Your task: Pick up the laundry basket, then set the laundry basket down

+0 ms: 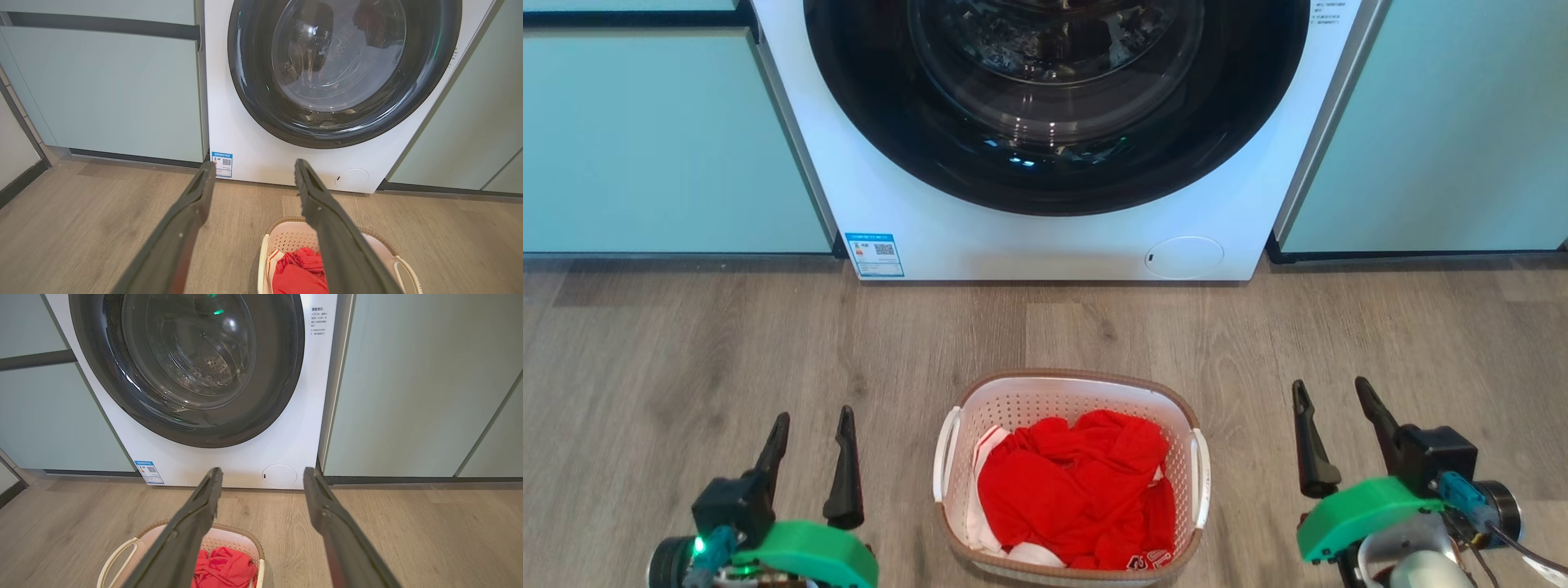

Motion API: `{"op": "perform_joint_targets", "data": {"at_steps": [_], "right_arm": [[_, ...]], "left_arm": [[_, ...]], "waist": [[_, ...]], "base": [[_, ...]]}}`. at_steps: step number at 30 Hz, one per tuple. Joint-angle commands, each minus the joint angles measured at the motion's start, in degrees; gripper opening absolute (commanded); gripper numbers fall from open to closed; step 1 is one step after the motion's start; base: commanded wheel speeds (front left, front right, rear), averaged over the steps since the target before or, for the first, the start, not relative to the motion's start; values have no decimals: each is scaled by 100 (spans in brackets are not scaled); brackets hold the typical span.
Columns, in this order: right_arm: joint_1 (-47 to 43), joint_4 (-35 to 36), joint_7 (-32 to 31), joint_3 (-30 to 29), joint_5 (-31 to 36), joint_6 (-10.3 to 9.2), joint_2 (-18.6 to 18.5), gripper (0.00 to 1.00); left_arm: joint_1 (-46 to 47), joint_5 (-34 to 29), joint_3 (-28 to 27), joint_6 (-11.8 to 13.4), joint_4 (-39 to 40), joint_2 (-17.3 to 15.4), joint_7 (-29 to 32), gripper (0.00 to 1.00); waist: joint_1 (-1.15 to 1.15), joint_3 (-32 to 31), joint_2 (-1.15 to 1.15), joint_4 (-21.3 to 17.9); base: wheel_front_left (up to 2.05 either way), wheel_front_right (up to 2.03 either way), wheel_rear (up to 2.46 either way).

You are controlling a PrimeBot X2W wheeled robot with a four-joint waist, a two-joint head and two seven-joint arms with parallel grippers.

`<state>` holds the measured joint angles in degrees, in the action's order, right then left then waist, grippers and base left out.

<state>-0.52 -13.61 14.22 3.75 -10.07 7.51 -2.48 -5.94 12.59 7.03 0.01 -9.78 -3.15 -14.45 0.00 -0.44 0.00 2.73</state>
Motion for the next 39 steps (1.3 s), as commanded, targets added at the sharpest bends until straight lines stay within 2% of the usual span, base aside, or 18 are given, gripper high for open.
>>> {"op": "perform_joint_targets", "data": {"at_steps": [1,17,28,29,34,39], "right_arm": [[79,225,78,97,1,-2,-40,100],[124,202,78,42,-6,-2,-40,100],[129,179,78,13,3,-2,-40,100],[1,-7,0,-90,0,0,0,0],[-112,-455,-11,-30,-6,0,24,0],[-88,-430,-74,-48,-349,0,7,0]], "left_arm": [[165,-83,-181,7,215,26,-55,100],[228,-303,-164,35,317,27,-55,100],[234,-86,-108,-35,236,27,-55,100],[2,-88,30,-6,87,2,0,0],[-129,-82,26,-4,-380,4,27,0],[-83,252,-11,-31,-372,-7,94,0]], "waist": [[0,4,0,2],[0,65,0,0],[0,93,0,3],[1,94,0,3],[1,95,0,2],[1,94,0,-9]], "base": [[0,0,0],[0,0,0],[0,0,0],[0,0,0],[0,0,0],[0,0,0]]}}
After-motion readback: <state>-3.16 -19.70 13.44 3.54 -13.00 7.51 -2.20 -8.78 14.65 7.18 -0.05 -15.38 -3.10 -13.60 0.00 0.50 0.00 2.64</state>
